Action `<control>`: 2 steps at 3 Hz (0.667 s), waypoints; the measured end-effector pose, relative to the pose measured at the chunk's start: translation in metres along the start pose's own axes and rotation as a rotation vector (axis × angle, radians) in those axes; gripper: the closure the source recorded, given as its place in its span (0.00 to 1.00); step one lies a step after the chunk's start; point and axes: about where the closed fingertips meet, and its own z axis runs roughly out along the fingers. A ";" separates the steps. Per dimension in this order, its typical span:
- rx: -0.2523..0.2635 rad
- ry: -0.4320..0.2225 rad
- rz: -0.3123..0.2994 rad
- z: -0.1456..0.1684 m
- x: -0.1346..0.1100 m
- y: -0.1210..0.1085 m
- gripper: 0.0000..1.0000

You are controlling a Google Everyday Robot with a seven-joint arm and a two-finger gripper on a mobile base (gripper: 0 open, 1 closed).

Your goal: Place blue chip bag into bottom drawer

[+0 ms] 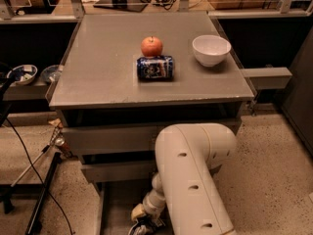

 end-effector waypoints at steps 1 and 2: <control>0.000 0.000 0.000 0.000 0.000 0.000 0.00; 0.000 0.000 0.000 0.000 0.000 0.000 0.00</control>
Offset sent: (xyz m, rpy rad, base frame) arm 0.0000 0.0000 0.0000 0.0000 0.0000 0.0000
